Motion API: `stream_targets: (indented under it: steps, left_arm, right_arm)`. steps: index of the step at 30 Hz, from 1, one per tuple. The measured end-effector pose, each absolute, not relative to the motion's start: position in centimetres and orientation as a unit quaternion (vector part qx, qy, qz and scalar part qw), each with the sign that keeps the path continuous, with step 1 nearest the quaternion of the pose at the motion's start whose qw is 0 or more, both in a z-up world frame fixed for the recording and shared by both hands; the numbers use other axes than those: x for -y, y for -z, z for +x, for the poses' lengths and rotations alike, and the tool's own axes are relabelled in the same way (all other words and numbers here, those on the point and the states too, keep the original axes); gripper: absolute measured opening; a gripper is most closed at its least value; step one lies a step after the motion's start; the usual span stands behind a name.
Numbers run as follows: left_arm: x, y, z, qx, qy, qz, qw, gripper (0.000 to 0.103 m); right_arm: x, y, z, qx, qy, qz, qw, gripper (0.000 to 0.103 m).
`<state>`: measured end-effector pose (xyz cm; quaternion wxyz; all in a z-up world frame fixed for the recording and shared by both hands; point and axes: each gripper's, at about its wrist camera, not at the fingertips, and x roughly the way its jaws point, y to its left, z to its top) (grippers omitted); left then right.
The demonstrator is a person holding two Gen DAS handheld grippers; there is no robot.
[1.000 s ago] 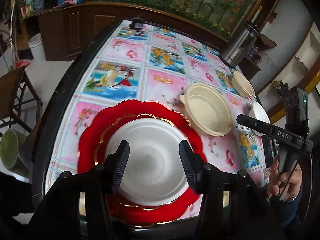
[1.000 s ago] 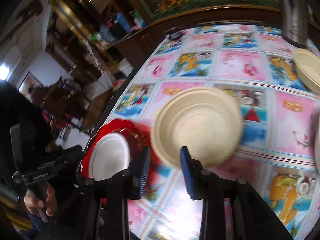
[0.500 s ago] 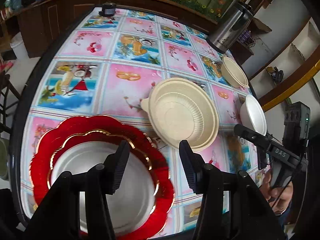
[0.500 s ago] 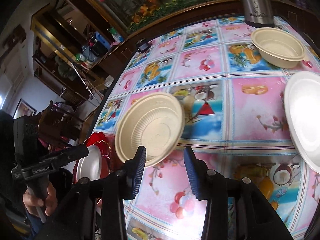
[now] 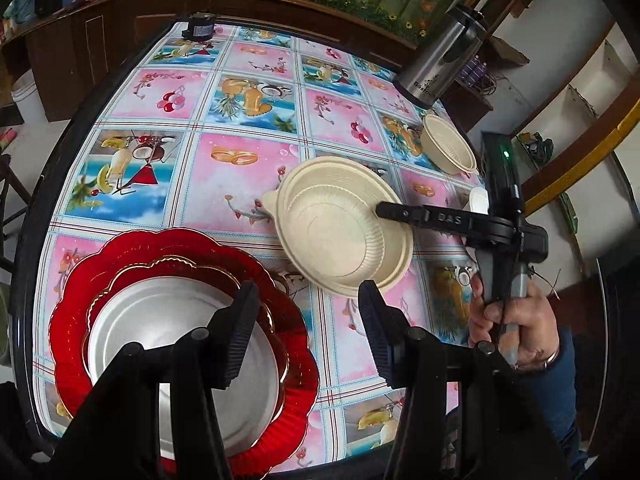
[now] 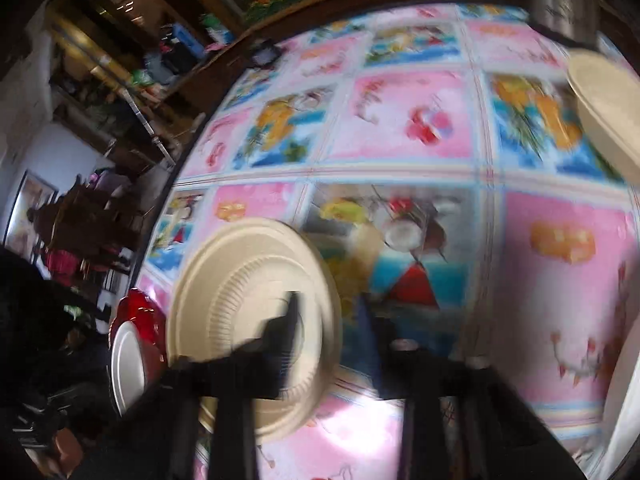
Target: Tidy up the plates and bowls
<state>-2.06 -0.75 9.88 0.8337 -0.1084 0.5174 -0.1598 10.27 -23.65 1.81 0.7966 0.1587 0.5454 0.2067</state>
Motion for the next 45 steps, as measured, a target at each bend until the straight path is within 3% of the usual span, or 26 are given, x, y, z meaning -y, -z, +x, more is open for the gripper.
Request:
stream_targets:
  steps: [5, 7, 9, 13, 18, 28, 29, 31, 32, 38, 40, 45]
  left_arm:
    - [1.7, -9.4, -2.2, -0.521, 0.175, -0.110, 0.828, 0.050]
    - [2.3, -9.2, -2.3, -0.522, 0.185, -0.113, 0.825, 0.050]
    - [3.0, -9.0, -2.5, -0.525, 0.194, -0.112, 0.821, 0.050]
    - [4.2, -8.7, -2.6, -0.531, 0.202, -0.107, 0.816, 0.050]
    - [6.1, -7.7, -2.4, -0.540, 0.206, -0.117, 0.808, 0.050]
    - [9.5, -5.2, -2.4, -0.568, 0.212, -0.113, 0.787, 0.050]
    - [9.7, -4.8, -2.2, -0.572, 0.211, -0.112, 0.785, 0.050]
    - [9.9, -4.3, -1.9, -0.577, 0.208, -0.110, 0.782, 0.050]
    - [9.9, -4.1, -1.7, -0.578, 0.205, -0.109, 0.782, 0.050]
    - [8.9, -3.8, -1.0, -0.570, 0.186, -0.106, 0.793, 0.050]
    - [8.7, -4.0, -1.1, -0.566, 0.188, -0.106, 0.795, 0.050]
    - [8.6, -4.8, -2.5, -0.551, 0.196, -0.101, 0.805, 0.050]
  right_arm:
    - [28.1, -1.1, 2.9, -0.524, -0.155, 0.294, 0.784, 0.017]
    - [28.1, -1.0, -1.0, -0.507, -0.167, 0.312, 0.786, 0.043]
    - [26.6, -1.3, -4.3, -0.520, -0.220, 0.292, 0.772, 0.049]
    - [27.2, -4.3, -6.8, -0.490, -0.228, 0.231, 0.809, 0.049]
    - [30.5, -7.7, -3.6, -0.445, -0.155, 0.148, 0.870, 0.049]
    - [30.9, -4.2, 3.9, -0.485, -0.140, 0.122, 0.855, 0.046]
    - [30.8, -3.5, 4.2, -0.489, -0.145, 0.132, 0.850, 0.044]
    - [30.7, -2.6, 4.3, -0.499, -0.160, 0.149, 0.839, 0.021]
    - [30.8, -2.5, 3.8, -0.499, -0.155, 0.153, 0.839, 0.018]
    - [29.4, -2.9, -3.1, -0.517, -0.215, 0.202, 0.804, 0.023]
    - [28.9, -3.3, -4.7, -0.521, -0.223, 0.175, 0.805, 0.031]
    - [31.0, -5.8, -5.5, -0.474, -0.182, 0.129, 0.852, 0.035]
